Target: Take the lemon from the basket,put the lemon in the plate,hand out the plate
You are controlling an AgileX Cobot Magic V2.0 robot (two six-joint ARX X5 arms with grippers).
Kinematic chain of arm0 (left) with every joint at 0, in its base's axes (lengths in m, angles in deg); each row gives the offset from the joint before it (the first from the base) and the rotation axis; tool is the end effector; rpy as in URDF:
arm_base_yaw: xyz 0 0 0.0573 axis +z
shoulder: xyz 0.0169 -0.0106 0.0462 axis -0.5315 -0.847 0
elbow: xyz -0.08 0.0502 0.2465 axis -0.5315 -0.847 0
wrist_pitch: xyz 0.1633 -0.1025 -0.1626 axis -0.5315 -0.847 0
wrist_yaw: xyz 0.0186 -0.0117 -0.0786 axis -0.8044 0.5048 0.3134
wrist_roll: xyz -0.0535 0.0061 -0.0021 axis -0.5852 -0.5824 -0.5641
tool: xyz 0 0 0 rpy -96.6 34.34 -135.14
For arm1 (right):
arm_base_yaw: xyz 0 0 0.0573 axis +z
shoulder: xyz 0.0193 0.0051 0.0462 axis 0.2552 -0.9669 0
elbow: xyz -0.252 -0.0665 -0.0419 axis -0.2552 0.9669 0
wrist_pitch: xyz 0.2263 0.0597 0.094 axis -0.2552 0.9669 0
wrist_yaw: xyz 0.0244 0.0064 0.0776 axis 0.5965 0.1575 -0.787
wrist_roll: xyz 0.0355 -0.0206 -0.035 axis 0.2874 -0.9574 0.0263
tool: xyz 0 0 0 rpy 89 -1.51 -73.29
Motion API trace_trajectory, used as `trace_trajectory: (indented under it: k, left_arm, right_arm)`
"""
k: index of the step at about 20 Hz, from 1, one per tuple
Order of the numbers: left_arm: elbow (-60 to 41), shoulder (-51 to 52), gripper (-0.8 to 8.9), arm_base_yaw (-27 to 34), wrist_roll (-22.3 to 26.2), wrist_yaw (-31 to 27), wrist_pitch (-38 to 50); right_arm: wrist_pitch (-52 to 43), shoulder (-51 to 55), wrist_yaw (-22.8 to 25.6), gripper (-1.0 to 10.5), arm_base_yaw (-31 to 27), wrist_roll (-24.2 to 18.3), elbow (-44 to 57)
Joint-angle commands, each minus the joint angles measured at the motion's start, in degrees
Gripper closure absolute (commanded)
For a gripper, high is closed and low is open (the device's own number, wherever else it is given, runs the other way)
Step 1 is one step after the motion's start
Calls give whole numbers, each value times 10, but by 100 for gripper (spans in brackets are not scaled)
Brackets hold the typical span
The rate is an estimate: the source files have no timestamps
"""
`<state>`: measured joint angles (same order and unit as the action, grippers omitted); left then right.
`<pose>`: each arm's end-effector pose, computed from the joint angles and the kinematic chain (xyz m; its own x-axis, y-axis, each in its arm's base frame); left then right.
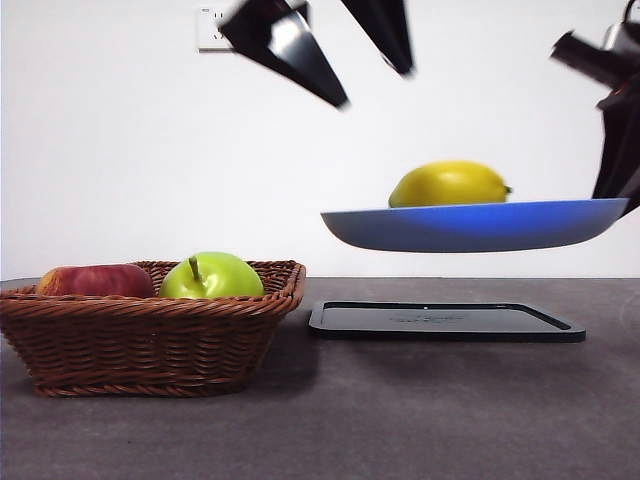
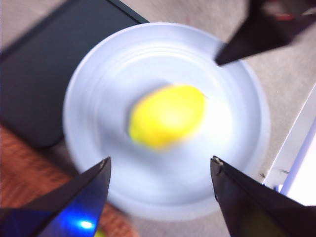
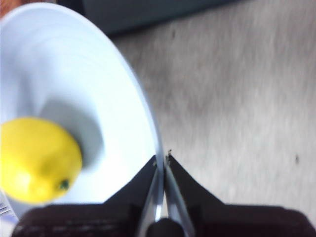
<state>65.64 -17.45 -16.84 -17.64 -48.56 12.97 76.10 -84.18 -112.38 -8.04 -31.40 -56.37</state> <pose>0.2078 -0.2424 0.3316 0.3796 -0.5686 -0.7298 0.7735 0.6278 -0.0867 0.2382 0.0404 0.2467 0.3200 0.4606 -0.8279 0.0415 0.8662 0.4980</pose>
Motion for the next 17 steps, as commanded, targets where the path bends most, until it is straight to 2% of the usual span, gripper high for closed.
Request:
trace_trajectory:
  k: [1, 9, 13, 17]
  left_arm:
    - [10, 38, 463, 9, 3, -1, -22]
    - [10, 160, 463, 26, 2, -4, -86]
    - [10, 161, 463, 26, 0, -5, -110]
    - [10, 161, 463, 26, -11, -5, -112]
  right_arm:
    - [-14, -62, -3, 943, -2, -8, -54]
    - [-96, -309, -3, 943, -24, -13, -217]
    - [-159, -378, -3, 943, -30, 11, -241]
    - [-173, -401, -2, 943, -38, 11, -241]
